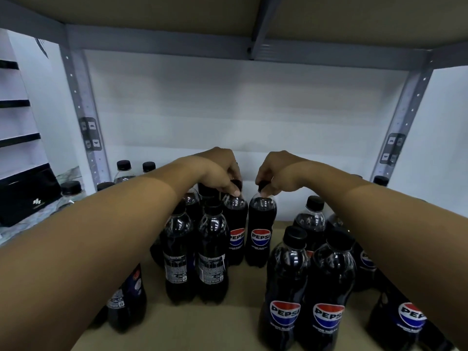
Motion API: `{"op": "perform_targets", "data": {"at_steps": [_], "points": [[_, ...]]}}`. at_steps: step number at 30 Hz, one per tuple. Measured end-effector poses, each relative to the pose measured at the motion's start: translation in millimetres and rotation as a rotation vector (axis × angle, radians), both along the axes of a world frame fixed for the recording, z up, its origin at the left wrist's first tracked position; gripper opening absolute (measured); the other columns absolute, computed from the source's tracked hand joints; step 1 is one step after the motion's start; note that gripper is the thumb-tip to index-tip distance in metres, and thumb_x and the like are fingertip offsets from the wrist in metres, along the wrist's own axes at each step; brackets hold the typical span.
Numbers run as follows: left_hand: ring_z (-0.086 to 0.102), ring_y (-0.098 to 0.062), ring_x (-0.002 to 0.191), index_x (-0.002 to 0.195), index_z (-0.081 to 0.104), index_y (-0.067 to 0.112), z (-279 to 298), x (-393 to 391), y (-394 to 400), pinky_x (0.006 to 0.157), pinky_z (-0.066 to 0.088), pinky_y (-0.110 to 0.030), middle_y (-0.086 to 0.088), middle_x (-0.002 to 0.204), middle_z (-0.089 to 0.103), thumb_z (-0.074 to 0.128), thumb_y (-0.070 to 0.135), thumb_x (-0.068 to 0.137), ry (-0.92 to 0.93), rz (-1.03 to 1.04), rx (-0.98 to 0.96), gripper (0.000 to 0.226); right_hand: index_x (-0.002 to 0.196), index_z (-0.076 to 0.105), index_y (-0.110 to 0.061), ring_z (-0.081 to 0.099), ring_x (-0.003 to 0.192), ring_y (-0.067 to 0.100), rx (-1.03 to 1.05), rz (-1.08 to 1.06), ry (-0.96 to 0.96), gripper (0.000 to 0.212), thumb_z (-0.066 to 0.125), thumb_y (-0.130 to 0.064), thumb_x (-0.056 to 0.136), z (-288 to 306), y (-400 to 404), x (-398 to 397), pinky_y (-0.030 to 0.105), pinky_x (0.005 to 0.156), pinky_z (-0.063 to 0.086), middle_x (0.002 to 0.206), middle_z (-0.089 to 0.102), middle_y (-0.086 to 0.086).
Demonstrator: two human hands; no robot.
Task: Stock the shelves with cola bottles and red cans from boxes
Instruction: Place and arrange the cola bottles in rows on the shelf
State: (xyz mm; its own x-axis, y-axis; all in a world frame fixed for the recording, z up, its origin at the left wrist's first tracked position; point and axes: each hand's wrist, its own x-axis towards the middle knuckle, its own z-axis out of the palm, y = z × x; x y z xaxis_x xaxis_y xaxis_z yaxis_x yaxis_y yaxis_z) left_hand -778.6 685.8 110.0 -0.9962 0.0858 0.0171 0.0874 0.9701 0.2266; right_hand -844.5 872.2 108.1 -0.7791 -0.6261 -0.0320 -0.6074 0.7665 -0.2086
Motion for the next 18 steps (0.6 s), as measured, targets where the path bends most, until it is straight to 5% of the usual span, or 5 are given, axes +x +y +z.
{"op": "perform_targets", "data": {"at_steps": [4, 8, 12, 18], "points": [[0.063, -0.013, 0.110, 0.125, 0.073, 0.026, -2.3, -5.5, -5.9, 0.090, 0.048, -0.025, 0.016, 0.099, 0.067, 0.082, 0.032, 0.088, -0.015, -0.048, 0.006, 0.039, 0.120, 0.070, -0.018, 0.074, 0.095, 0.017, -0.060, -0.003, -0.054, 0.038, 0.083, -0.019, 0.084, -1.3, 5.3, -4.1, 0.017, 0.067, 0.050, 0.112, 0.073, 0.003], [0.062, -0.010, 0.115, 0.130, 0.070, 0.030, -5.9, -11.3, -7.1, 0.097, 0.046, -0.026, 0.012, 0.108, 0.066, 0.079, 0.029, 0.090, -0.016, -0.066, 0.019, 0.041, 0.121, 0.069, -0.015, 0.076, 0.083, 0.012, -0.107, -0.008, -0.093, 0.045, 0.085, -0.030, 0.081, -3.6, 8.5, -5.7, 0.027, 0.084, 0.058, 0.110, 0.074, 0.003], [0.062, -0.009, 0.117, 0.126, 0.071, 0.029, -5.0, -13.5, -5.3, 0.102, 0.048, -0.029, 0.013, 0.120, 0.069, 0.082, 0.039, 0.086, -0.020, -0.071, 0.030, 0.042, 0.113, 0.073, -0.015, 0.073, 0.077, 0.005, -0.106, -0.010, -0.055, 0.040, 0.086, -0.032, 0.080, -6.2, 12.0, -8.6, 0.017, 0.067, 0.052, 0.104, 0.075, 0.001], [0.074, -0.010, 0.070, 0.112, 0.074, 0.019, -4.4, -18.1, 1.5, 0.069, 0.051, -0.022, 0.011, 0.090, 0.066, 0.089, 0.032, 0.079, -0.016, -0.022, -0.012, 0.039, 0.100, 0.076, -0.016, 0.075, 0.074, 0.011, -0.084, 0.013, -0.029, 0.030, 0.088, -0.033, 0.078, -7.4, 11.0, -11.1, 0.024, 0.074, 0.058, 0.092, 0.077, 0.003]]}}
